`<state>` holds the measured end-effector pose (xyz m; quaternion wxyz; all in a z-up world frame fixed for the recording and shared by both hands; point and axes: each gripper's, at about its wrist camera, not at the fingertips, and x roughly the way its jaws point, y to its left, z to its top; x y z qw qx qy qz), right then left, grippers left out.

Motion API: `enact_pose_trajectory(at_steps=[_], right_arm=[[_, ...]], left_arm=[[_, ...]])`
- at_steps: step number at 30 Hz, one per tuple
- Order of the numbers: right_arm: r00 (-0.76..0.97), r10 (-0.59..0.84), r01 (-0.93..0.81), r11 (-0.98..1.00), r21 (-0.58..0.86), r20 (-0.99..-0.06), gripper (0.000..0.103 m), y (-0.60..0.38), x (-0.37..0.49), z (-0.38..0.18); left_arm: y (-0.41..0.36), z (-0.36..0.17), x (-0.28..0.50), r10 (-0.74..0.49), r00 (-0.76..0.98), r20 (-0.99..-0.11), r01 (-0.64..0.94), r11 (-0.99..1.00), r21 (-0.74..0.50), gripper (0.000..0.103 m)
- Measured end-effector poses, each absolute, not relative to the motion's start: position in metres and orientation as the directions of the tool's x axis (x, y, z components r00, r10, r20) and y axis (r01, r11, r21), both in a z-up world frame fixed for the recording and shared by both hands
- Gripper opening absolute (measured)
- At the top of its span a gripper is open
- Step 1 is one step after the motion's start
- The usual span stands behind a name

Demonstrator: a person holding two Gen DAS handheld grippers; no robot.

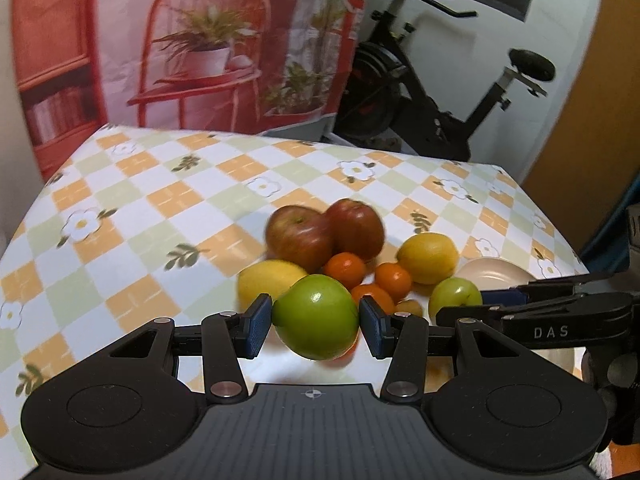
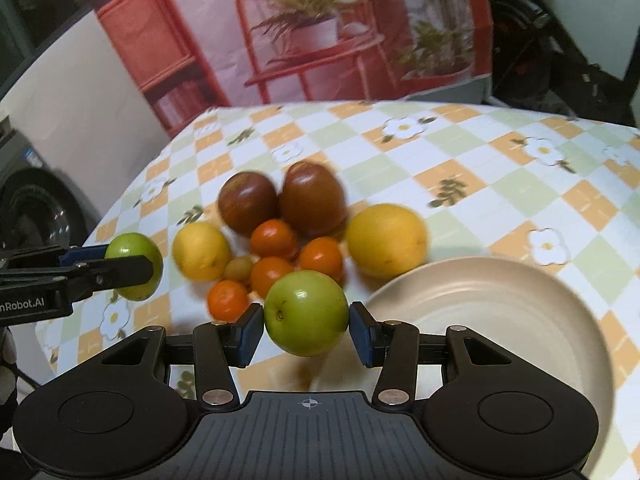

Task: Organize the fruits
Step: 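Carry the left gripper's green apple toward the beige plate while the right gripper carries its own, then lower the green apple onto the plate and open the left gripper while the right gripper releases its apple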

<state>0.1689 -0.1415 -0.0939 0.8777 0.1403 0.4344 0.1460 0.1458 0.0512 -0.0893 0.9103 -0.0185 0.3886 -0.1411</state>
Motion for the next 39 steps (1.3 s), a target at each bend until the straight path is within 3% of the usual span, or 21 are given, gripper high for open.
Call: enact_pose_trajectory(at_steps=[19, 27, 39], right_arm=[[0.652, 0.165, 0.084, 0.954, 0.287, -0.74, 0.043, -0.262, 0.126, -0.122], [0.644, 0.171, 0.066, 0.959, 0.276, -0.746, 0.043, -0.271, 0.116, -0.135], [0.658, 0.174, 0.013, 0.97, 0.243, -0.732, 0.043, -0.266, 0.132, -0.137]], left_arm=[[-0.072, -0.116, 0.185, -0.417, 0.513, -0.75, 0.484, 0.862, -0.149, 0.05], [-0.106, -0.142, 0.191, -0.372, 0.467, -0.802, 0.515, 0.852, -0.096, 0.05], [-0.114, -0.141, 0.192, -0.339, 0.491, -0.803, 0.524, 0.851, -0.04, 0.05]])
